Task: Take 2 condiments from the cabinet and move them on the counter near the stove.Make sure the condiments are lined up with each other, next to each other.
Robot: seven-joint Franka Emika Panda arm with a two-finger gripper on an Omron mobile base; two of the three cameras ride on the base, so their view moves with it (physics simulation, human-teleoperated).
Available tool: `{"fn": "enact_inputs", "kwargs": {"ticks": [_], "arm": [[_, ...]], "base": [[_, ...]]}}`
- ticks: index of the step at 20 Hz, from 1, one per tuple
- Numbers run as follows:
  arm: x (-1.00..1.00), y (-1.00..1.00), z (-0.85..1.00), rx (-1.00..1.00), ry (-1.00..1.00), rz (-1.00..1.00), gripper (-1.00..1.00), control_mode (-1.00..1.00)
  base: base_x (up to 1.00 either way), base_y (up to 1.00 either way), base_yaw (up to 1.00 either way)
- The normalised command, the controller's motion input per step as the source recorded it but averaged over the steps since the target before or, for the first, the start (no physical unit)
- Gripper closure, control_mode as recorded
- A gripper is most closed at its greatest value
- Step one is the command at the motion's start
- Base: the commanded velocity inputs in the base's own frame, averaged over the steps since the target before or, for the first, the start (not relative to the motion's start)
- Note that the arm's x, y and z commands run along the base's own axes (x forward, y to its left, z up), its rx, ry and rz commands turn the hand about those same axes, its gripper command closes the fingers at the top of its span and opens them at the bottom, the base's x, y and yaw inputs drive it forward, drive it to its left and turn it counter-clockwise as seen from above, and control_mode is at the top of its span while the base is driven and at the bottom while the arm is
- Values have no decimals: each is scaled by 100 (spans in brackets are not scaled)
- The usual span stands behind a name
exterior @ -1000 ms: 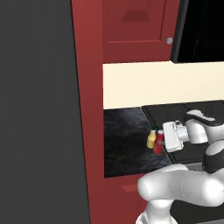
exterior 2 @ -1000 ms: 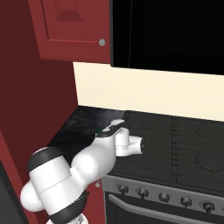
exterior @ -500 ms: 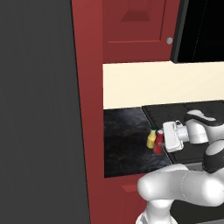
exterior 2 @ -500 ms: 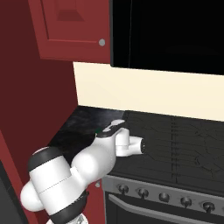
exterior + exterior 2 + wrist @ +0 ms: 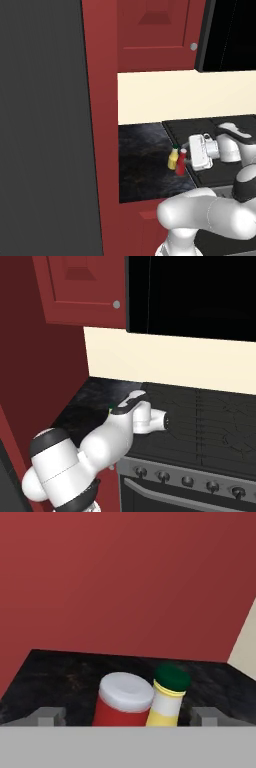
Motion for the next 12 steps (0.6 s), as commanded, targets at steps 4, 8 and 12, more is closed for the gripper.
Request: {"fn": "enact_inputs", "kwargs": {"ticks": [4, 8, 12], "arm": [[0, -22, 18, 3, 0, 0, -100, -100], [0, -19, 20, 2, 0, 0, -100, -100], [-9, -11, 43, 2, 0, 0, -100, -100]], "base": [[0, 0, 0], [0, 0, 0], [0, 0, 0]]}}
